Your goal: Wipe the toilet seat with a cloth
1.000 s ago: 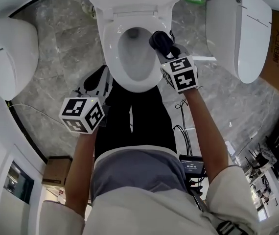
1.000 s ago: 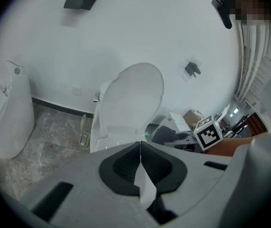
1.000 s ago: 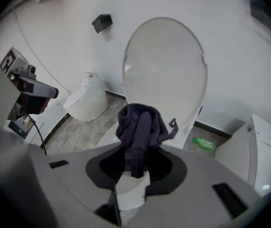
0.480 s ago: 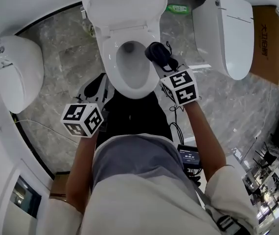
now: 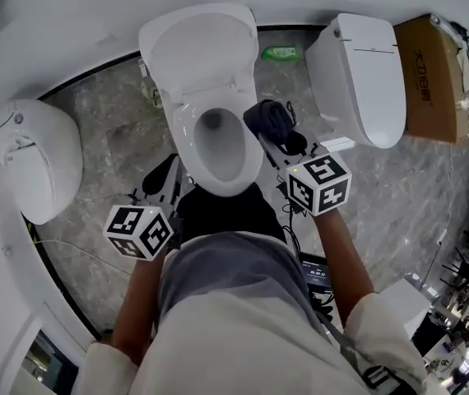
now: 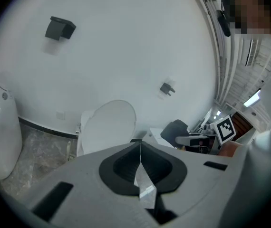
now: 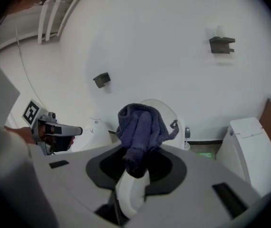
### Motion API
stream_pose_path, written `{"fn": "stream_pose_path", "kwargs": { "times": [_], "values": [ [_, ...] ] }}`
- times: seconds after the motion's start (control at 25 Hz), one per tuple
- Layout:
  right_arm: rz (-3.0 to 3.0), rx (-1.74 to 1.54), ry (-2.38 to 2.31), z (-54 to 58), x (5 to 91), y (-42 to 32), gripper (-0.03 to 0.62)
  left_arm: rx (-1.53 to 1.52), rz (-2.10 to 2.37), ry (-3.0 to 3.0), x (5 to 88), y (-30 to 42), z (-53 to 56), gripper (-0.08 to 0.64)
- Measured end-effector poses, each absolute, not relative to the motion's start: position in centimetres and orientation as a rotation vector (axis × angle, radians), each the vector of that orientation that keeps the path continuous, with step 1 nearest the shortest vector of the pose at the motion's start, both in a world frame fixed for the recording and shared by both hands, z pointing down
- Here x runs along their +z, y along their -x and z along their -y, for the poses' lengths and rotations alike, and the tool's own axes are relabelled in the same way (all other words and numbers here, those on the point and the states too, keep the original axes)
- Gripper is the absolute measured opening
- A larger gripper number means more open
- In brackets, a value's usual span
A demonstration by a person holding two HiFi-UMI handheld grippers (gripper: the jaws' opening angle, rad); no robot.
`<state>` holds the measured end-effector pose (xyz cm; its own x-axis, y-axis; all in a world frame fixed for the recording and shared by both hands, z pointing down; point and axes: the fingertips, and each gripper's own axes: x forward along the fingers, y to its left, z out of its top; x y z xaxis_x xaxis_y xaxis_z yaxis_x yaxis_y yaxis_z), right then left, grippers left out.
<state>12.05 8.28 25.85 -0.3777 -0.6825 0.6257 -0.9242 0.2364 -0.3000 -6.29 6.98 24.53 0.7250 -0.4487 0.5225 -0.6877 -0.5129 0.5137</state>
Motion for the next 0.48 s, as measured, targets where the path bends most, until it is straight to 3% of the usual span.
{"fn": "stream_pose_path", "kwargs": {
  "times": [0.48],
  "values": [
    [2.246,0.792,-1.575,-11.1,16.9,-11.8,0.091,0.317,0.862,-2.357,16.2,5.5,-6.6,0.009]
  ]
}}
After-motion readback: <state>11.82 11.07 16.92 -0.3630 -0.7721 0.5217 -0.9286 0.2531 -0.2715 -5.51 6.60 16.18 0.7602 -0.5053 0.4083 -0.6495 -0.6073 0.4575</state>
